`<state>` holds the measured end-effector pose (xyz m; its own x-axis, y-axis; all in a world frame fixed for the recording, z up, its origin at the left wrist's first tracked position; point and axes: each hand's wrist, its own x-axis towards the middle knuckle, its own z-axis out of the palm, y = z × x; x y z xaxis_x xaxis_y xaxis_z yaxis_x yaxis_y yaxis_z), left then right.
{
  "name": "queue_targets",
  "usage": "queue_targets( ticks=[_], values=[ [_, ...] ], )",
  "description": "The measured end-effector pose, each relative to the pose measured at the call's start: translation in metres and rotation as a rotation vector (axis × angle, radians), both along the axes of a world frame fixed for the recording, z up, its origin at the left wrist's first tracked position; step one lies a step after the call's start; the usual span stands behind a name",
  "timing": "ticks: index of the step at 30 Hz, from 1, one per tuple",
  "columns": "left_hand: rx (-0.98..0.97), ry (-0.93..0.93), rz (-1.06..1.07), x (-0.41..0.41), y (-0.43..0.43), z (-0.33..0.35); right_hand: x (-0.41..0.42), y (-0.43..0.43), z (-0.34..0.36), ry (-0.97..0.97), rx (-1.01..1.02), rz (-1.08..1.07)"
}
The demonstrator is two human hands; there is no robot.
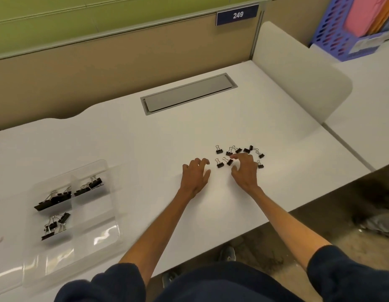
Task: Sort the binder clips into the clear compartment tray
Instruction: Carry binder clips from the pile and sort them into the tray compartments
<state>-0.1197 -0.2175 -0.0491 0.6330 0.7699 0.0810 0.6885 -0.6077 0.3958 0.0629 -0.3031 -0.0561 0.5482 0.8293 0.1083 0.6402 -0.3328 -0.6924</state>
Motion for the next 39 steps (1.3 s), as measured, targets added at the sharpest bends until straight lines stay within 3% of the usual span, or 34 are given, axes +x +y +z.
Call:
queue_targets(
  ticks=[8, 17, 27, 39],
  values=[
    [-0.033, 0.081, -0.036, 0.044, -0.001, -0.007, 0.041, 0.003, -0.003, -0.082, 0.028, 0.165],
    [-0.066, 0.082, -0.018, 0.062, 0.003, -0.002, 0.04, 0.01, -0.015, -0.137, -0.09, 0.309],
    [0.01, 0.104, -0.047, 0.057, 0.012, -0.005, 0.041, 0.017, -0.012, -0.214, -0.04, 0.329],
    [0.102, 0.127, -0.082, 0.049, 0.017, -0.007, 0.027, 0.013, -0.019, -0.232, -0.136, 0.206]
  ],
)
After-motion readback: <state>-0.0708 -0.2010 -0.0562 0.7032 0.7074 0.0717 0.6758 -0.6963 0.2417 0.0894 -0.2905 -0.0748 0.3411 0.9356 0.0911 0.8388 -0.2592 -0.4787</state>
